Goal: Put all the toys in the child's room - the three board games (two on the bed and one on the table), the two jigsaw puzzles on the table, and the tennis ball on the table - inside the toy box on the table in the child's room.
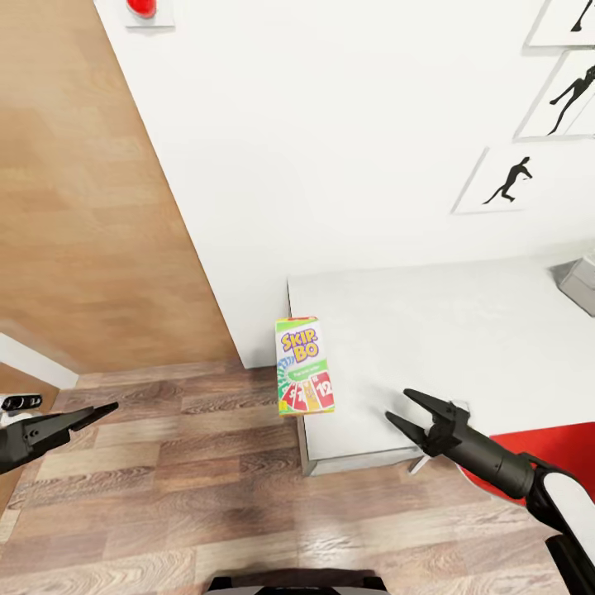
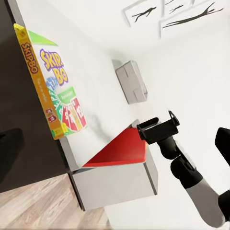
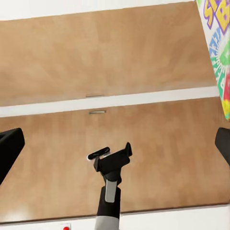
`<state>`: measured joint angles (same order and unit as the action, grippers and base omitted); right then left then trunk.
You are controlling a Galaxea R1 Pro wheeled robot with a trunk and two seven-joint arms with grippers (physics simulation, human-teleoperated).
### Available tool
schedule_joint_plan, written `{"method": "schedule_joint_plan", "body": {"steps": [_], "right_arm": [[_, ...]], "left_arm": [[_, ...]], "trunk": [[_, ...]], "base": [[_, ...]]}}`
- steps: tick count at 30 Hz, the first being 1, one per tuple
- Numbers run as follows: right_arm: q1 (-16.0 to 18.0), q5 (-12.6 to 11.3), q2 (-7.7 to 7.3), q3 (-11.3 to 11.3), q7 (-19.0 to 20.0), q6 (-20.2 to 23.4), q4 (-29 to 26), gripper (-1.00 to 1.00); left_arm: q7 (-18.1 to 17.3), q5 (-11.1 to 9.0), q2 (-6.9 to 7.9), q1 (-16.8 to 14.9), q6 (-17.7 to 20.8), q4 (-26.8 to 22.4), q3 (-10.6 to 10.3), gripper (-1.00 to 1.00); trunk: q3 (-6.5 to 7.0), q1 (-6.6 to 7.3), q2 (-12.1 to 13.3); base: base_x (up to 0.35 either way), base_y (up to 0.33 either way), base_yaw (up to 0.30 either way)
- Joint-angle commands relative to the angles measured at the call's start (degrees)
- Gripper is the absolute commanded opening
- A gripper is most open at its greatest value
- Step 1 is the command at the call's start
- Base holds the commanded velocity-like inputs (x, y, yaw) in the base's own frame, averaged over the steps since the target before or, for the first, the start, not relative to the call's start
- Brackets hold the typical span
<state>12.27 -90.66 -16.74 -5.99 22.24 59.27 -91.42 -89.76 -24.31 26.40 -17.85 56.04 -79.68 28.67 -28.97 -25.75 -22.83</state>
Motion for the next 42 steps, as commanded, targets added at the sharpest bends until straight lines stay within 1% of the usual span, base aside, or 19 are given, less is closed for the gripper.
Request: {"method": "schedule_joint_plan", "body": {"steps": [1, 3, 5, 6, 7, 8, 9, 11, 14, 15, 17, 19, 20, 24, 26, 30, 33, 37, 42], "right_arm": [[-0.86, 2.47, 0.01, -0.96, 2.91, 0.08, 0.01, 1.00], [-1.75, 5.65, 0.04, -2.46, 6.99, -0.27, 0.01, 1.00], [-2.21, 9.52, 0.03, -3.59, 11.44, -1.26, 0.01, 1.00], [-2.38, 12.74, 0.00, -4.05, 14.37, -2.51, 0.01, 1.00], [-2.44, 14.52, -0.02, -4.24, 15.83, -3.33, 0.01, 1.00], [-2.53, 18.21, -0.06, -4.53, 18.92, -5.23, 0.04, 1.00], [-2.56, 19.97, -0.08, -4.64, 20.64, -6.23, 0.06, 1.00], [-2.64, 25.91, -0.16, -5.25, 29.22, -9.93, 0.07, 1.00], [-2.70, 30.62, -0.20, -6.65, 38.25, -12.69, 0.09, 1.00], [-2.73, 33.36, -0.18, -7.55, 41.50, -13.85, 0.09, 1.00], [-2.75, 37.61, -0.08, -9.05, 44.52, -14.95, 0.14, 1.00], [-2.76, 39.86, 0.11, -10.13, 45.67, -15.36, 0.16, 1.00], [-2.77, 41.35, 0.26, -11.10, 46.41, -15.60, 0.17, 1.00], [-2.77, 43.13, 0.47, -12.62, 47.36, -15.95, 0.23, 1.00], [-2.78, 43.64, 0.53, -13.12, 47.89, -16.05, 0.26, 1.00], [-2.78, 43.91, 0.60, -13.39, 48.78, -16.18, 0.27, 1.00], [-2.78, 44.09, 0.64, -13.48, 49.61, -16.26, 0.27, 1.00], [-2.78, 44.10, 0.65, -13.54, 50.02, -16.33, 0.28, 1.00], [-2.78, 44.14, 0.63, -13.85, 50.14, -16.32, 0.28, 1.00]], "left_arm": [[-0.24, 0.19, -0.04, -0.08, 0.62, 0.06, -1.12, 1.00], [-0.24, 0.62, -0.08, -0.30, 0.65, 0.26, -3.43, 1.00], [1.94, 1.13, -0.21, -0.54, 0.70, 0.43, -6.14, 1.00], [4.20, 1.31, -0.50, -0.77, 0.74, 0.53, -7.73, 1.00], [5.38, 1.37, -0.72, -0.95, 0.76, 0.63, -8.36, 1.00], [7.83, 1.47, -1.32, -1.47, 0.80, 0.95, -9.33, 1.00], [9.08, 1.50, -1.73, -1.80, 0.82, 1.23, -9.68, 1.00], [14.13, 1.67, -4.10, -3.94, 0.94, 2.94, -10.57, 1.00], [18.59, 1.80, -6.73, -7.18, 1.18, 5.65, -11.11, 1.00], [20.66, 1.85, -7.92, -8.99, 1.24, 7.45, -11.60, 1.00], [23.73, 1.90, -9.40, -11.88, 1.26, 10.72, -13.09, 1.00], [25.80, 1.90, -10.09, -13.96, 1.21, 13.24, -14.59, 1.00], [27.73, 1.88, -10.58, -16.05, 0.99, 15.96, -16.29, 1.00], [30.95, 1.88, -11.66, -20.66, 0.61, 22.56, -19.66, 1.00], [32.58, 1.95, -13.34, -24.22, 0.52, 26.72, -20.88, 1.00], [36.95, 2.43, -16.43, -28.83, 0.45, 31.83, -21.51, 1.00], [43.57, 2.84, -19.14, -33.01, -0.32, 36.81, -21.72, 1.00], [49.70, 2.92, -21.10, -36.39, -4.08, 42.26, -21.78, 1.00], [51.78, 2.95, -22.60, -37.56, -6.03, 44.68, -22.00, 1.00]], "trunk": [[0.02, -0.03, -0.09], [0.21, -0.03, -0.09], [0.40, -0.03, -0.09], [0.48, -0.03, -0.09], [0.54, -0.03, -0.09], [0.58, -0.03, -0.09], [0.61, -0.03, -0.09], [0.64, -0.03, -0.09], [0.66, -0.03, -0.09], [0.67, -0.03, -0.09], [0.67, -0.03, -0.09], [0.67, -0.03, -0.09], [0.68, -0.03, -0.09], [0.68, -0.03, -0.09], [0.68, -0.03, -0.09], [0.68, -0.03, -0.09], [0.68, -0.03, -0.09], [0.68, -0.03, -0.09], [0.68, -0.03, -0.09]], "base": [[0.000, 0.000, 0.000], [0.000, 0.000, 0.000], [0.000, 0.000, 0.000], [0.000, 0.000, 0.000], [0.000, 0.000, 0.000], [0.000, 0.000, 0.000], [0.000, 0.000, 0.000], [0.000, 0.000, 0.000], [0.000, 0.000, 0.000], [0.000, 0.000, 0.000], [0.000, 0.000, 0.000], [0.000, 0.000, 0.000], [0.000, 0.000, 0.000], [0.000, 0.000, 0.000], [0.000, 0.000, 0.000], [0.000, 0.000, 0.000], [0.000, 0.000, 0.000], [0.000, 0.000, 0.000], [0.000, 0.000, 0.000]]}}
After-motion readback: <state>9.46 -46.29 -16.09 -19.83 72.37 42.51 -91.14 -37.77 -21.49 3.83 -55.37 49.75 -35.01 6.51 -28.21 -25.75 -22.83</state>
